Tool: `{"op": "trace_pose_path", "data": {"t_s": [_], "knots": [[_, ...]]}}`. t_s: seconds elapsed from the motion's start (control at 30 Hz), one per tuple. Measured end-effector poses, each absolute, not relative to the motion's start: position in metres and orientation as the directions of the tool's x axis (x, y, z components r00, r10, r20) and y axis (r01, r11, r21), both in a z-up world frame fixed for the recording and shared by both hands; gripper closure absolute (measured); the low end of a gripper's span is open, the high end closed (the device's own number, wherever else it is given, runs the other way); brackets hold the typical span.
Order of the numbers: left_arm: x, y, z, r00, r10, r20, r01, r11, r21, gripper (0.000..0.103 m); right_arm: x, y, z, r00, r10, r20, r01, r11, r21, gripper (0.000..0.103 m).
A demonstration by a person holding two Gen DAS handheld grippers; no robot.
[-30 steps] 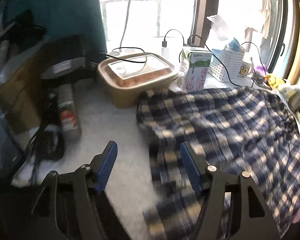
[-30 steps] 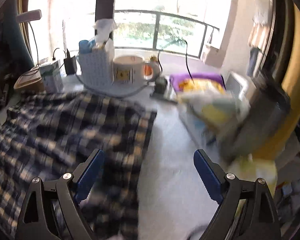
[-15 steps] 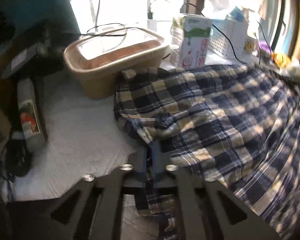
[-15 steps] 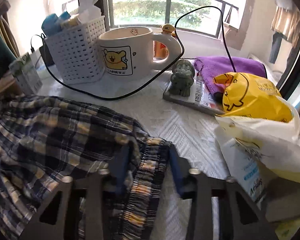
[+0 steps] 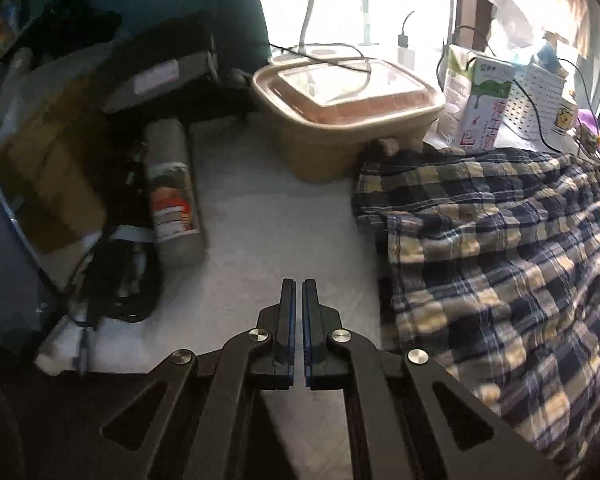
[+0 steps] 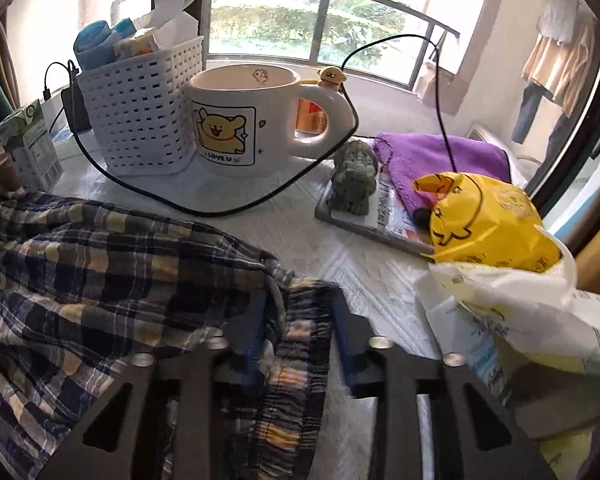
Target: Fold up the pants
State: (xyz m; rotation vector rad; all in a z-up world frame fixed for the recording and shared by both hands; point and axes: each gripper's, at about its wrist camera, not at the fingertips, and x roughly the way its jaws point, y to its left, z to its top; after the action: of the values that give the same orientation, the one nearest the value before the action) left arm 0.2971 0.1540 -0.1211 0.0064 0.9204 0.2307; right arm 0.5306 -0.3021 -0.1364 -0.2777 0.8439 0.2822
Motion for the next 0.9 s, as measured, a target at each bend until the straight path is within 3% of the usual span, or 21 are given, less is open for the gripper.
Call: {"op": "trace_pose_path", "data": {"t_s": [0.03, 0.07, 0.1, 0.2, 0.37, 0.43, 0.5, 0.9], "knots": [[0.292, 0.152, -0.118, 0.587, 0.195, -0.786, -0.185, 0.977, 0.105, 0.100, 0.525, -0.303, -0.133, 0.644, 0.133, -0.754, -0.347, 0.928, -0.133, 0.024], [0.287, 0.150, -0.116, 0.590, 0.188, -0.785, -0.174, 0.979, 0.104, 0.099, 0.518, -0.305, -0.130, 0.649, 0.136, -0.749, -0.348, 0.928, -0.133, 0.022], [0.282, 0.146, -0.114, 0.594, 0.180, -0.784, -0.159, 0.982, 0.105, 0.095, 0.514, -0.306, -0.127, 0.651, 0.139, -0.746, -0.351, 0.927, -0.134, 0.022], [0.267, 0.132, -0.104, 0.625, 0.147, -0.767, -0.130, 0.988, 0.083, 0.070, 0.494, -0.305, -0.114, 0.673, 0.133, -0.727, -0.353, 0.922, -0.158, 0.022], [0.245, 0.105, -0.084, 0.679, 0.089, -0.729, -0.084, 0.995, 0.044, 0.066, 0.461, -0.305, -0.095, 0.701, 0.137, -0.700, -0.360, 0.916, -0.180, 0.022], [0.240, 0.096, -0.077, 0.693, 0.074, -0.717, -0.072, 0.997, 0.033, 0.056, 0.448, -0.305, -0.088, 0.711, 0.142, -0.689, -0.359, 0.915, -0.182, 0.022], [0.230, 0.086, -0.070, 0.711, 0.053, -0.702, -0.061, 0.998, 0.014, 0.051, 0.435, -0.306, -0.082, 0.718, 0.151, -0.679, -0.361, 0.915, -0.178, 0.022], [0.176, 0.065, -0.053, 0.748, 0.045, -0.662, -0.130, 0.988, -0.079, 0.049, 0.372, -0.314, -0.065, 0.742, 0.199, -0.640, -0.378, 0.913, -0.155, 0.022]]}}
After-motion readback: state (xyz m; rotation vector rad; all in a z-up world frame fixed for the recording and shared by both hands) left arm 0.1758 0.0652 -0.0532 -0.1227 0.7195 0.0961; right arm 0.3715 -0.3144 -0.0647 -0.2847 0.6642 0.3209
